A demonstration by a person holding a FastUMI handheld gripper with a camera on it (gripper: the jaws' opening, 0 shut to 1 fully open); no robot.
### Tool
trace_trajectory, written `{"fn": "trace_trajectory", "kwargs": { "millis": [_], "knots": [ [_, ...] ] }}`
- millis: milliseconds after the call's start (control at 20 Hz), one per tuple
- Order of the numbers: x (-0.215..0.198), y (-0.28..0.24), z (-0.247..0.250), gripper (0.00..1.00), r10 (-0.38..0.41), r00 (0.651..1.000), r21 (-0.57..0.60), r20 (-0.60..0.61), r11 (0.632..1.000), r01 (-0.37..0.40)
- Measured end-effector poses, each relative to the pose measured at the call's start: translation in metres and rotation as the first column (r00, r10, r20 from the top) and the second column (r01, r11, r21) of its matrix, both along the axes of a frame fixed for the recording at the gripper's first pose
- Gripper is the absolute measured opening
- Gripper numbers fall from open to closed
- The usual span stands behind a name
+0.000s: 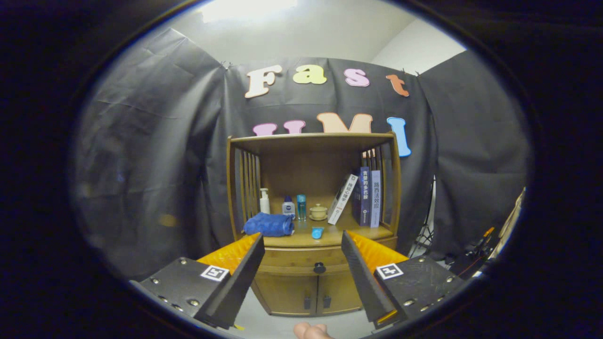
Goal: Pull open the drawer, take out the items inside it, and place them on the countertop above the cabinet.
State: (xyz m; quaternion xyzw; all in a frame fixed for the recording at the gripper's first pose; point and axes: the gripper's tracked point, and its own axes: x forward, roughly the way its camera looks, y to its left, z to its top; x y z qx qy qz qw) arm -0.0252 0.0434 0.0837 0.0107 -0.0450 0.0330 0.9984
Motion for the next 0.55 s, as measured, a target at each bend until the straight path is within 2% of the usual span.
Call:
{"fn": "trace_trajectory", "kwargs": {
  "millis": [550],
  "knots": [
    [-0.012,0.015,-0.006,0.98,0.036,0.999,0.019,-0.023,0.999,-0.035]
  ]
}}
